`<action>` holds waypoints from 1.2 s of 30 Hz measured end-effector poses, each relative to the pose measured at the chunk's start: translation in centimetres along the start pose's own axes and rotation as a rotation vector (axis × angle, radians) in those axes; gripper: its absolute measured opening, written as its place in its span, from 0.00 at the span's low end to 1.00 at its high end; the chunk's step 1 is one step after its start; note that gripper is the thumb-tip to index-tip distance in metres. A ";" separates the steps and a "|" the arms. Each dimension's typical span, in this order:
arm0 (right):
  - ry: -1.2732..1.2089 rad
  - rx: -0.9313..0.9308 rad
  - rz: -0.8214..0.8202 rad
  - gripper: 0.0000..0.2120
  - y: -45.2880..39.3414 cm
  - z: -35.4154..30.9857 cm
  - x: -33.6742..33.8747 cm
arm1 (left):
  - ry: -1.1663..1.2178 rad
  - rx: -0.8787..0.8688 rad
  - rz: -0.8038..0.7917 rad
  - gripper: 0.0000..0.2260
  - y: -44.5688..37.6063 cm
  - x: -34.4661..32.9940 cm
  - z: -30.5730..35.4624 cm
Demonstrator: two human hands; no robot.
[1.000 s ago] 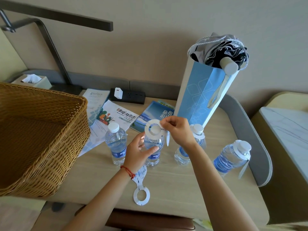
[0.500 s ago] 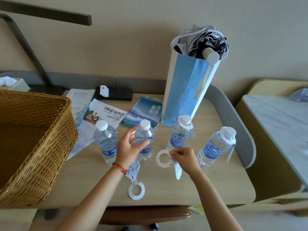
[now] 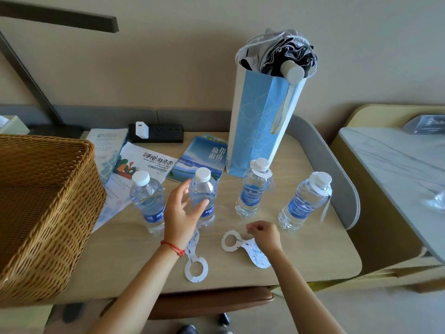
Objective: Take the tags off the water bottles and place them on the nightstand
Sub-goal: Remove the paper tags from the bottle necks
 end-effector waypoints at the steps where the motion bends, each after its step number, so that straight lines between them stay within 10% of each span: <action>1: -0.026 0.018 0.018 0.06 0.3 -0.2 0.4 | -0.014 -0.064 0.040 0.23 0.4 0.3 0.3; 7: -0.168 0.147 0.143 0.05 1.9 -2.9 4.2 | -0.040 -0.315 0.023 0.14 2.2 -0.1 2.9; 20: -0.336 0.169 0.214 0.10 0.2 -10.0 7.2 | -0.040 0.095 -0.249 0.27 -2.1 -9.6 2.3; 36: -0.440 0.163 0.210 0.08 -1.3 -11.1 7.1 | -0.074 0.085 -0.333 0.28 -3.9 -12.0 0.6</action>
Point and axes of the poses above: each hand's wrist, its own y-axis away from the middle knuckle, its own x-axis out of the back of the hand, z = x × y, the point moved 1 cm from there along -y, towards the middle knuckle, and after that the axes turned 4 degrees about x, right-handed, at the moved point
